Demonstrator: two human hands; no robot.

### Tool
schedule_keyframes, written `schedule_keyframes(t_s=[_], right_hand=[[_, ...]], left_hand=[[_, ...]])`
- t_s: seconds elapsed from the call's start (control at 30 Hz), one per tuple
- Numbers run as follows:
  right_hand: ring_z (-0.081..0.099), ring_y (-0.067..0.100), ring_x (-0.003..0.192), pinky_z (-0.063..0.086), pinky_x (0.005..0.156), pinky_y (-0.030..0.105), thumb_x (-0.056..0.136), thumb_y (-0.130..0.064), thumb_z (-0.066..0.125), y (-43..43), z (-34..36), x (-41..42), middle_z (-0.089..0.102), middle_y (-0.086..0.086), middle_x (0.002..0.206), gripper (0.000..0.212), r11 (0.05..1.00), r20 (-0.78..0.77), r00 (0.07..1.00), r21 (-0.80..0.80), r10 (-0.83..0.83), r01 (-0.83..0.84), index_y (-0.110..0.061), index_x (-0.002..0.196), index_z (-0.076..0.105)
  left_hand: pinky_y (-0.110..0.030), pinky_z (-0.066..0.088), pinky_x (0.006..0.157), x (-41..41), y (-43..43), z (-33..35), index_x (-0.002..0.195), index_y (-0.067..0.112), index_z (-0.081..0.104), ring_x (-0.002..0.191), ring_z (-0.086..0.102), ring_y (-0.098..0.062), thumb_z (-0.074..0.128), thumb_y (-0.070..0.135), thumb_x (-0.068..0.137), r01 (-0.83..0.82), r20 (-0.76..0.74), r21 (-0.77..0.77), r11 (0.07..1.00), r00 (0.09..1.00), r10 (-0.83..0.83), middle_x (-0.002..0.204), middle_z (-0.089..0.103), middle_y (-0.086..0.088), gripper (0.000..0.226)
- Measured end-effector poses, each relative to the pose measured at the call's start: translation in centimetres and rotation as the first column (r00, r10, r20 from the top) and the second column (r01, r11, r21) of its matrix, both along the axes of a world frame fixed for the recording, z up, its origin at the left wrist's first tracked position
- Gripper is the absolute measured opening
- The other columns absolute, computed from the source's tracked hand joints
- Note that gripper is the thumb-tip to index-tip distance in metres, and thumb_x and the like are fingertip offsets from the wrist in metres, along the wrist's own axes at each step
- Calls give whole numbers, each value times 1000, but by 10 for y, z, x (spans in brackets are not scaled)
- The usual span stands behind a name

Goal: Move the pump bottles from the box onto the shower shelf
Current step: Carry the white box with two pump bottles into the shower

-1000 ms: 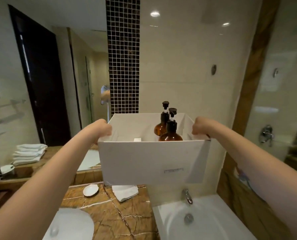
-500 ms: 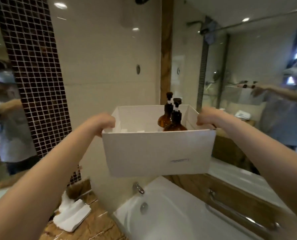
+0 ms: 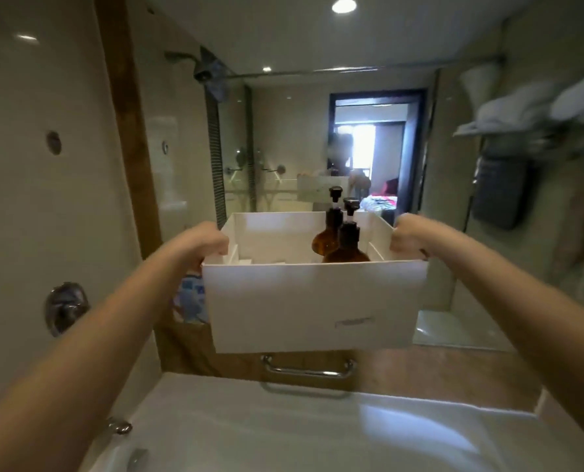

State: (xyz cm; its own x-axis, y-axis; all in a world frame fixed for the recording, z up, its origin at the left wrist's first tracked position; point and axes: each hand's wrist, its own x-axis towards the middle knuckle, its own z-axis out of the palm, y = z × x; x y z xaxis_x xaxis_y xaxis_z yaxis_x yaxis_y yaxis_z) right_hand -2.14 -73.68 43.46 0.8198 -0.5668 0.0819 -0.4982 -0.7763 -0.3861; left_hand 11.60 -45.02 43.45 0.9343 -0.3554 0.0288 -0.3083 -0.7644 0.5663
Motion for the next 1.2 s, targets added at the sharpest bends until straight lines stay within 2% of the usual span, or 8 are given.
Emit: schedule_keyframes(t_s=[0.13, 0.33, 0.47, 0.5, 0.6, 0.9, 1.0, 1.2], right_hand=[[53, 22, 65, 40, 51, 27, 87, -8, 53, -55, -3, -76, 55, 13, 90, 31, 983, 22, 984, 57, -174, 173, 5, 115, 57], [54, 20, 63, 38, 46, 26, 83, -9, 57, -113, -8, -198, 54, 9, 74, 9, 905, 16, 905, 25, -425, 424, -5, 90, 54], [59, 26, 82, 48, 67, 32, 82, -8, 60, -141, -18, -282, 60, 15, 93, 19, 833, 5, 833, 16, -553, 553, -2, 101, 57], [58, 27, 84, 48, 68, 32, 82, -9, 60, -145, -20, -303, 59, 15, 96, 20, 811, 3, 811, 12, -585, 585, -2, 101, 57], [56, 25, 77, 44, 57, 28, 81, -9, 63, -153, -24, -364, 57, 14, 93, 19, 741, -28, 741, -1, -671, 671, -5, 98, 55], [49, 19, 54, 33, 41, 20, 83, -2, 57, -138, -26, -529, 51, 9, 64, 2, 423, -43, 424, 31, -904, 905, -3, 81, 55], [49, 19, 52, 31, 39, 17, 86, -7, 56, -119, -31, -572, 50, 9, 62, 24, 255, -50, 257, 46, -965, 966, -7, 63, 48], [42, 18, 49, 33, 43, 23, 88, -7, 56, -77, -39, -632, 48, 7, 60, 21, -38, -98, -28, 104, -995, 994, -7, 69, 50]], left_hand=[[-25, 33, 46, -30, -81, -5, 74, -1, 55, 58, 47, -20, 52, 1, 84, 138, -21, -40, 990, 990, -139, 68, 49, -11, 10], [-38, 39, 68, -93, -188, -24, 109, -15, 54, 82, 52, -34, 46, -6, 79, 364, -99, -244, 899, 913, -397, 93, 52, -25, 33], [-24, 38, 48, -158, -252, -27, 79, 5, 53, 60, 49, -21, 55, 2, 83, 462, -36, -145, 875, 881, -472, 73, 52, -10, 5], [-24, 36, 42, -173, -268, -29, 69, 9, 46, 54, 43, -17, 55, 4, 83, 476, -27, -111, 872, 876, -481, 66, 46, -5, 17], [-23, 42, 34, -215, -309, -35, 72, 8, 47, 54, 46, -18, 55, 5, 83, 577, -50, -41, 816, 814, -579, 67, 47, -5, 14], [-27, 35, 42, -346, -418, -36, 102, 12, 50, 61, 45, -21, 58, 15, 84, 833, -19, 9, 553, 553, -833, 83, 52, -8, 19], [-25, 34, 40, -394, -448, -39, 96, 10, 48, 58, 44, -21, 56, 13, 87, 899, -11, 1, 438, 438, -899, 72, 46, -7, 12], [-27, 37, 43, -478, -481, -45, 81, 6, 55, 62, 54, -26, 54, 7, 83, 978, -42, -15, 209, 208, -977, 72, 55, -13, 3]])
